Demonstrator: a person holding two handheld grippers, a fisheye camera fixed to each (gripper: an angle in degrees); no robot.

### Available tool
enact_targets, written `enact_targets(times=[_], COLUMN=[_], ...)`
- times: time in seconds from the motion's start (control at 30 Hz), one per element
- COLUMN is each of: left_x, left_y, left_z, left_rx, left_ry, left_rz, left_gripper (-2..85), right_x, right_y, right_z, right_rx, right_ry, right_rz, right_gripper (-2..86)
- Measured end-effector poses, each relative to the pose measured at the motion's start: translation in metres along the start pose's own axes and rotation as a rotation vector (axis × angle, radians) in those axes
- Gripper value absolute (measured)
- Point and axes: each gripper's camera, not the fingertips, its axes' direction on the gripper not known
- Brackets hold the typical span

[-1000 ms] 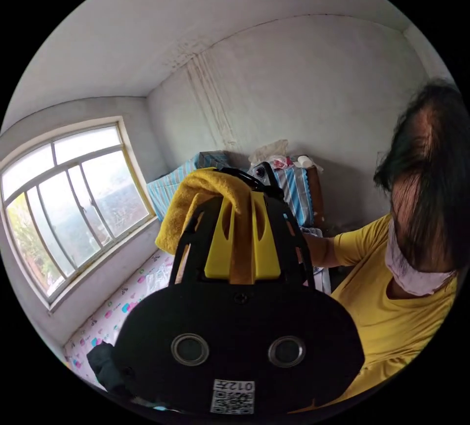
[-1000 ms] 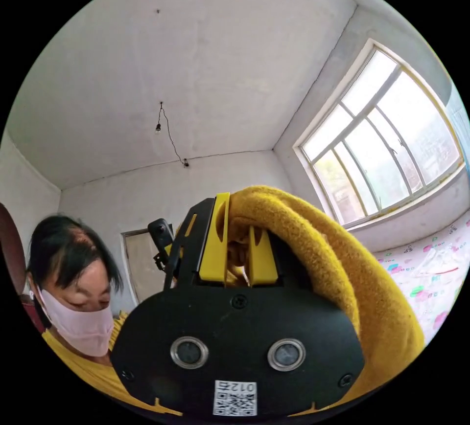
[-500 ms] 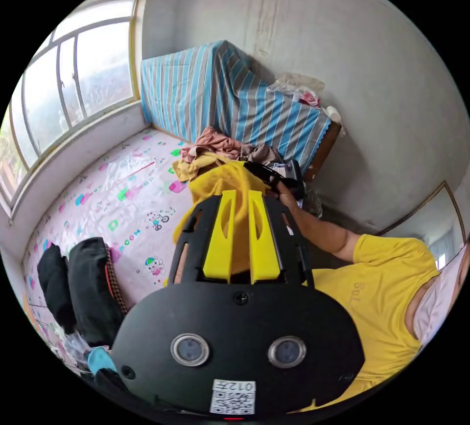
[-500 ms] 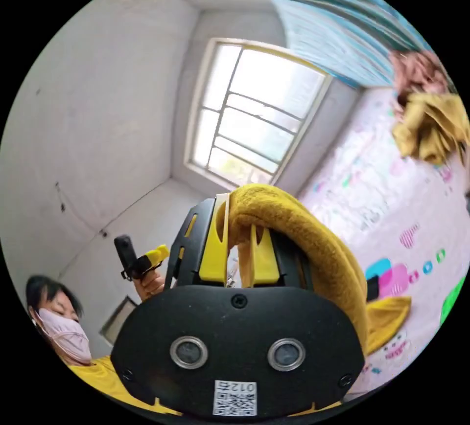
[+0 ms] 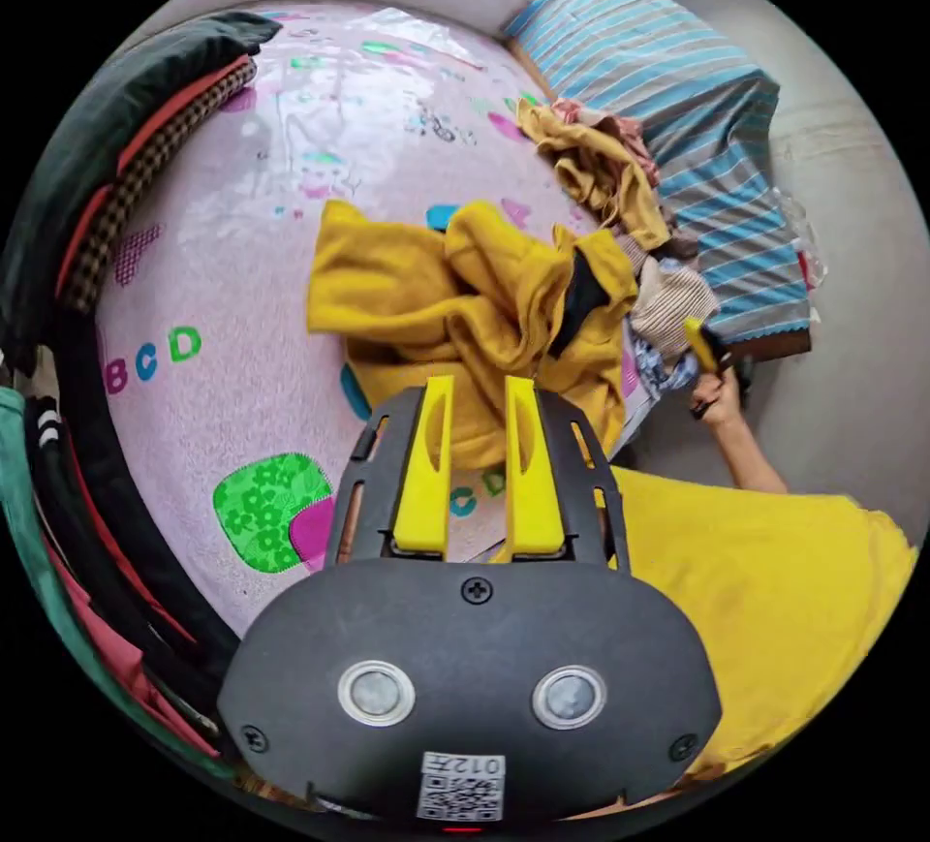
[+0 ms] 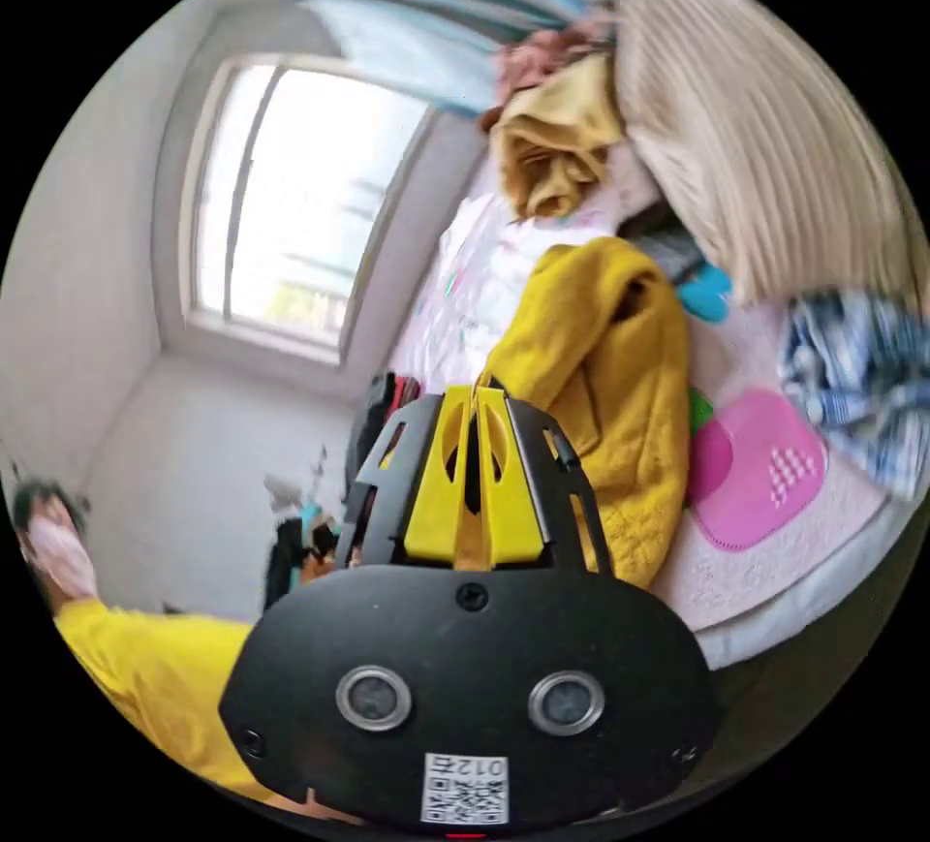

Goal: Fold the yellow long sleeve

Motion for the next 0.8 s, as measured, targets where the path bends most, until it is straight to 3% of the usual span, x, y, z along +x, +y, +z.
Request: enact_targets(times=[0.07,0.27,0.47,0.67,0.8], left_x=[0.026,0.082,0.095,0.091,0.085], left_y=[0.017,0.009,-0.011,-0.021,-0.038], left_z=[0.039,0.107,0.159,0.179,0.144], left_rx=[-0.036,-0.109,-0.167,-0.187,-0.067], left_ry=[-0.073,-0.248,-0.287,-0.273,-0.215], left_rz=[0.105,0.244,0.198,0.185,0.151], left_gripper=[10.6,13.9,12.1,7.2,5.7], right_x=[-0.062,-0.138,-0.187,-0.166,-0.174], right_y=[0.016,0.088,0.166,0.233,0.201], right_z=[0.052,0.218,0.336,0.416,0.415], right_rx=[-0.154,-0.512,-0.724,-0.886,-0.785], right_ry=[0.104,0.348,0.351,0.504,0.453], right_rz=[-0.300,-0.818,-1.204,-1.420,-1.273], right_gripper=[4.7,9.9,12.5,7.3,3.6])
